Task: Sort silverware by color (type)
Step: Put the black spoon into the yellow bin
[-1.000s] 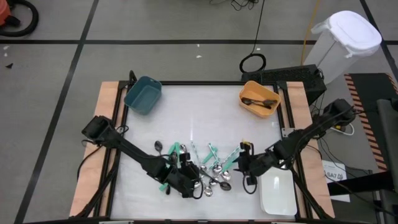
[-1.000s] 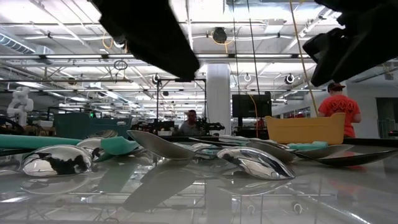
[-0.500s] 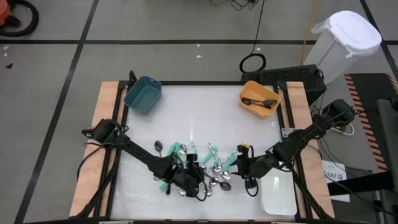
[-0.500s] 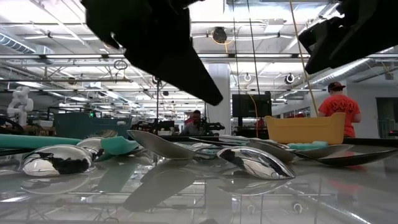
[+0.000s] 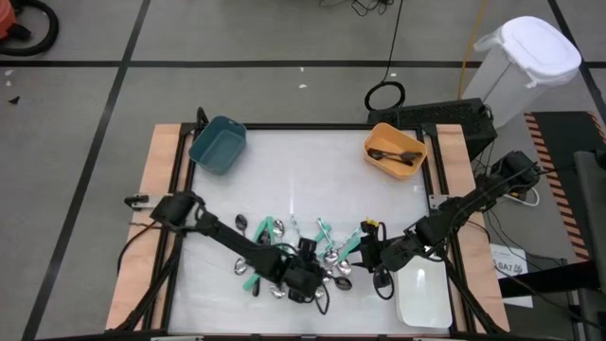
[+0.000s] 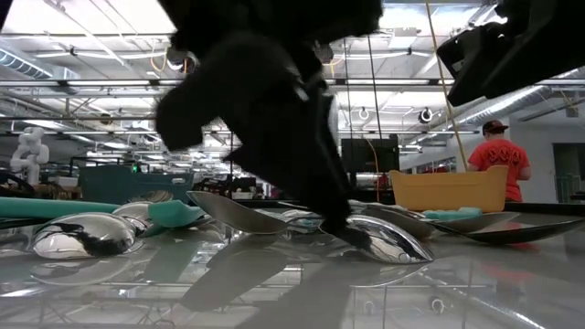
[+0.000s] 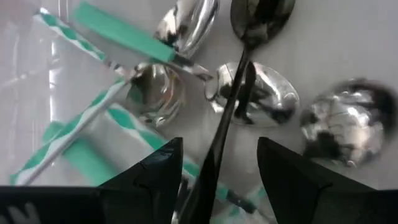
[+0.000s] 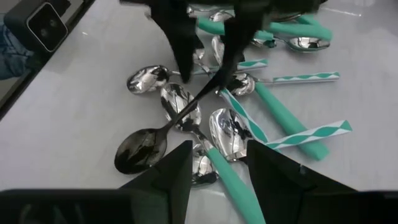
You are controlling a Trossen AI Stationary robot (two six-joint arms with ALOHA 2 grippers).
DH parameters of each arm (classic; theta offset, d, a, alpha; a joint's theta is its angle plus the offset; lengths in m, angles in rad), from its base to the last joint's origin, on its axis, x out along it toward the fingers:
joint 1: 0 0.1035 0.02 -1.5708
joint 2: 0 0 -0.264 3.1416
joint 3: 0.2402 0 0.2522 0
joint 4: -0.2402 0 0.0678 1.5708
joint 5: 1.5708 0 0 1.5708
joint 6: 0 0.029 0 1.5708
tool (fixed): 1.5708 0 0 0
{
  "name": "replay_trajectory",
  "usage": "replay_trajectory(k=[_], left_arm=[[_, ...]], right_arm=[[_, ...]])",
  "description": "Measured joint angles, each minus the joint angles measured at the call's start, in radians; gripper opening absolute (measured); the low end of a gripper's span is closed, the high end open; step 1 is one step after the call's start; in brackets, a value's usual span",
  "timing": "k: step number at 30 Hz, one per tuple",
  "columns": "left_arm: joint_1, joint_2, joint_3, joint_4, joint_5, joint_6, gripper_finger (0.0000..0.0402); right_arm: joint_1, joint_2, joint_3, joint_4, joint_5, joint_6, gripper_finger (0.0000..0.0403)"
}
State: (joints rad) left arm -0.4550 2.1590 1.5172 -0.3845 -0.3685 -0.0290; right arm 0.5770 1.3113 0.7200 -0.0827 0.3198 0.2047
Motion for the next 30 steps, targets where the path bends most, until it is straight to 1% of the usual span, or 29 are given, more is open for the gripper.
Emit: replay_trajectory(k=[3, 5, 11, 15, 17, 23, 26, 30], left_arm=[[0.003, 0.036, 0.052, -0.045, 0.006, 0.021, 0.0207], [0.003, 0.058, 0.083, -0.044, 0.011, 0.030, 0.0207], [0.011, 0.074, 0.097, -0.067, 0.028, 0.030, 0.0207], [0.025, 0.074, 0.098, -0.075, 0.068, 0.027, 0.0203], [0.036, 0.074, 0.098, -0.077, 0.096, 0.028, 0.0193], [0.074, 0.073, 0.099, -0.078, 0.211, 0.050, 0.0143], [0.082, 0.073, 0.099, -0.078, 0.226, 0.068, 0.0126], [0.090, 0.073, 0.098, -0.080, 0.228, 0.078, 0.0114]], right_arm=[[0.000, 0.000, 0.000, -0.004, -0.001, 0.000, 0.0148], [0.000, 0.000, 0.000, -0.004, -0.001, 0.000, 0.0148], [0.000, 0.000, 0.000, -0.003, -0.002, 0.000, 0.0148], [0.000, 0.000, 0.000, -0.003, -0.002, -0.006, 0.0148], [0.000, 0.000, 0.000, -0.004, -0.002, -0.008, 0.0148], [0.000, 0.000, 0.000, -0.004, -0.003, -0.008, 0.0148], [0.000, 0.000, 0.000, -0.004, -0.003, -0.008, 0.0148], [0.000, 0.000, 0.000, -0.004, -0.003, -0.006, 0.0148]])
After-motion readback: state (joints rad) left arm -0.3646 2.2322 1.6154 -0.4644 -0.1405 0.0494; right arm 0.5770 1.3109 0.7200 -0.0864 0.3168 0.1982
